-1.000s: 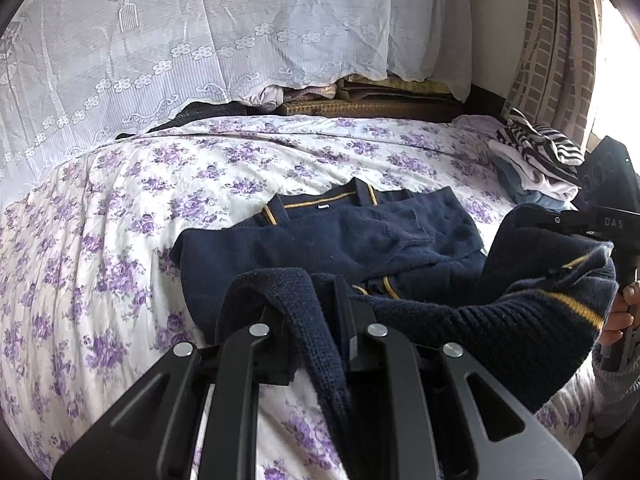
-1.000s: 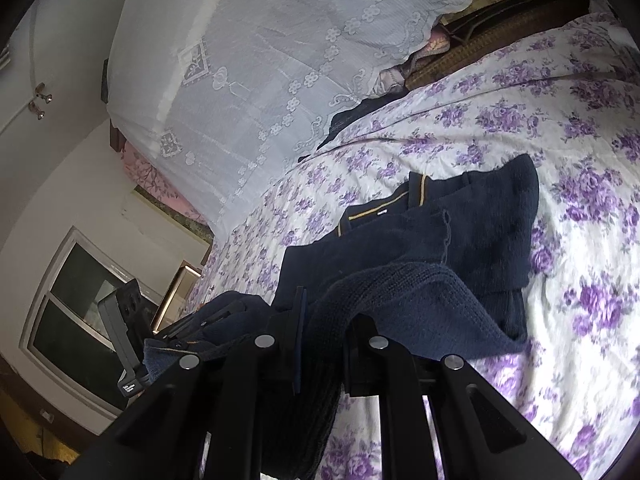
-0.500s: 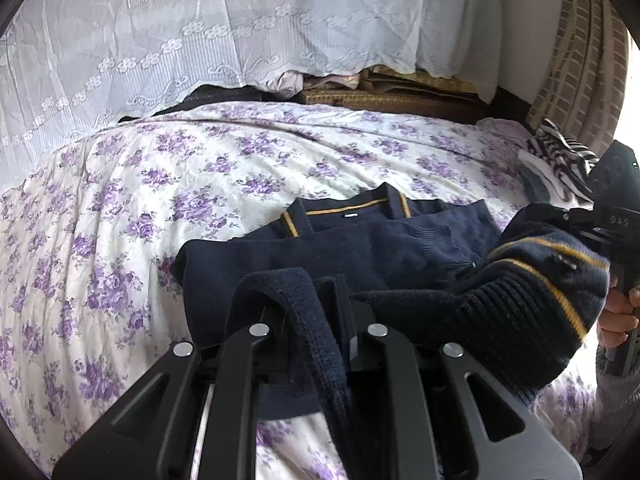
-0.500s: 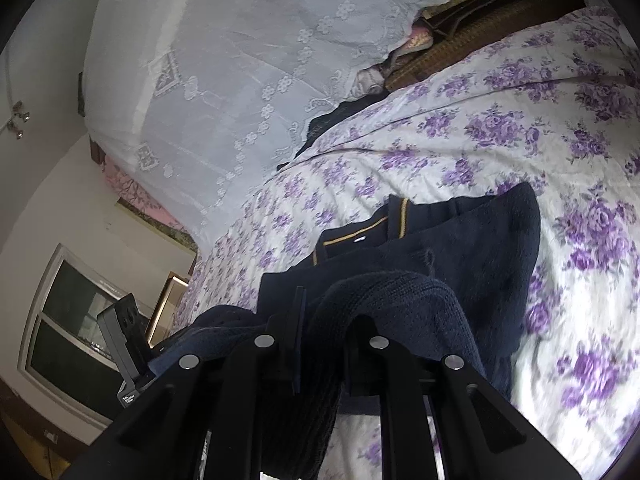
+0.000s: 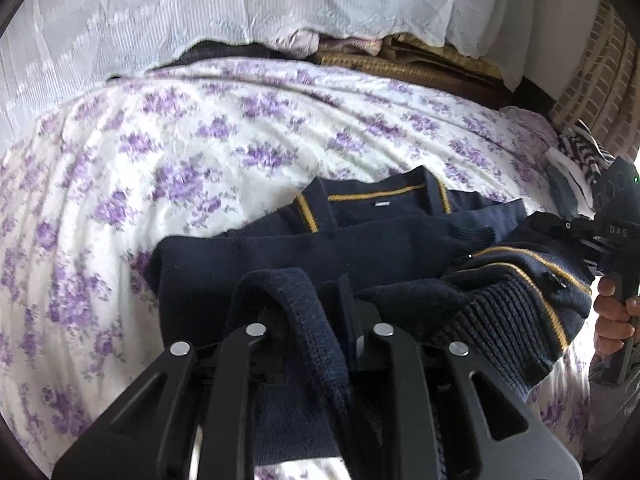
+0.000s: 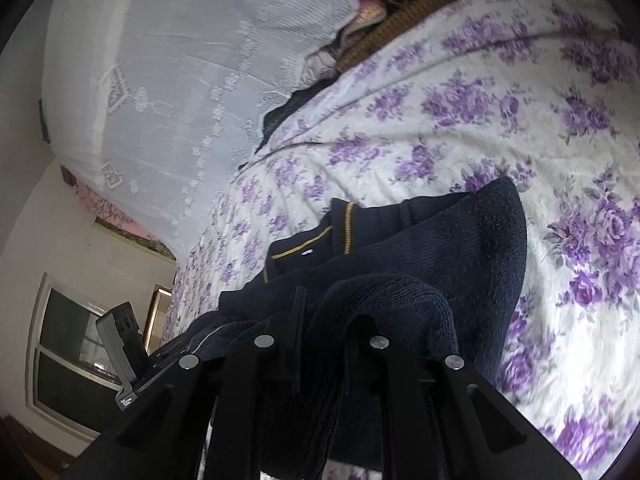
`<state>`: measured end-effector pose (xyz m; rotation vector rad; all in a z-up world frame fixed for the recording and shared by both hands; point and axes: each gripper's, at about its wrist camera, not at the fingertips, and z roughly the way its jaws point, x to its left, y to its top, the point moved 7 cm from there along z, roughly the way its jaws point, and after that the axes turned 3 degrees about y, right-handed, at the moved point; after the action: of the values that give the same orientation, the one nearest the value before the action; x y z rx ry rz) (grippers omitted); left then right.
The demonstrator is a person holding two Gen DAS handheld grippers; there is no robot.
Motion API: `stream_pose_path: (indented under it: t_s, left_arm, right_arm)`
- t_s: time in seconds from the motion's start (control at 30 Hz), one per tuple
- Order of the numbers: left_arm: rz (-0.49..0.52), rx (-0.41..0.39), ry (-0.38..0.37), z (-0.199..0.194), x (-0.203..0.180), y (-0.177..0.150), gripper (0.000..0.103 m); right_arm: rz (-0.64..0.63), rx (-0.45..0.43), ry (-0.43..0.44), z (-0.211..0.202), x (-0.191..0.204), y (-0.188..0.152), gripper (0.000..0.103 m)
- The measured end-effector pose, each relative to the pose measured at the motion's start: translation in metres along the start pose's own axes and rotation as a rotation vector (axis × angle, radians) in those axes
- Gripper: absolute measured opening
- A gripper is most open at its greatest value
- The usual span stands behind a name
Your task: Fold small clothes
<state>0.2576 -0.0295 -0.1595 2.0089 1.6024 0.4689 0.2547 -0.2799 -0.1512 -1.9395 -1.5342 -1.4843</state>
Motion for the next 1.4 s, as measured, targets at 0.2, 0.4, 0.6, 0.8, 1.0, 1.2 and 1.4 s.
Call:
stream_pose_path:
  t_s: [0.2, 0.4, 0.6, 0.8, 1.0, 1.2, 1.4]
  left_arm:
    - [-0.068, 0.034, -0.077, 0.012, 0.01, -0.002, 0.025]
    - [-0.14, -0.064, -0.175, -0.015, 0.018, 0.009, 0.058]
    - [-0.141, -0.105, -0.247, -0.03, 0.016, 0.014, 0.075]
    - [-0.223, 0.017, -0.276, 0.001, 0.025, 0.003, 0.09]
    - [-0.337, -0.033, -0.266, -0.007, 0.055, 0.009, 0.095]
    - [-0.374, -0.046, -0.151, -0.004, 0.077, 0.006, 0.095]
    - [-0.23, -0.146, -0.054, -0.027, 0.058, 0.012, 0.095]
  right_arm:
    - [0.035, 0.018, 0.009, 0.009, -0.014, -0.001, 0.02]
    - [-0.006, -0.044, 0.076, -0.011, -0.001, 0.007, 0.038]
    - [-0.097, -0.105, 0.086, -0.023, 0.019, 0.009, 0.046]
    - [0.006, -0.118, 0.102, -0.023, -0.006, 0.016, 0.06]
    - [-0.043, -0.211, 0.047, -0.041, -0.008, 0.021, 0.035]
    - [-0.327, -0.295, -0.155, -0.042, 0.032, 0.008, 0.027]
    - [-0.392, -0.321, -0.182, -0.046, 0.044, 0.007, 0.029]
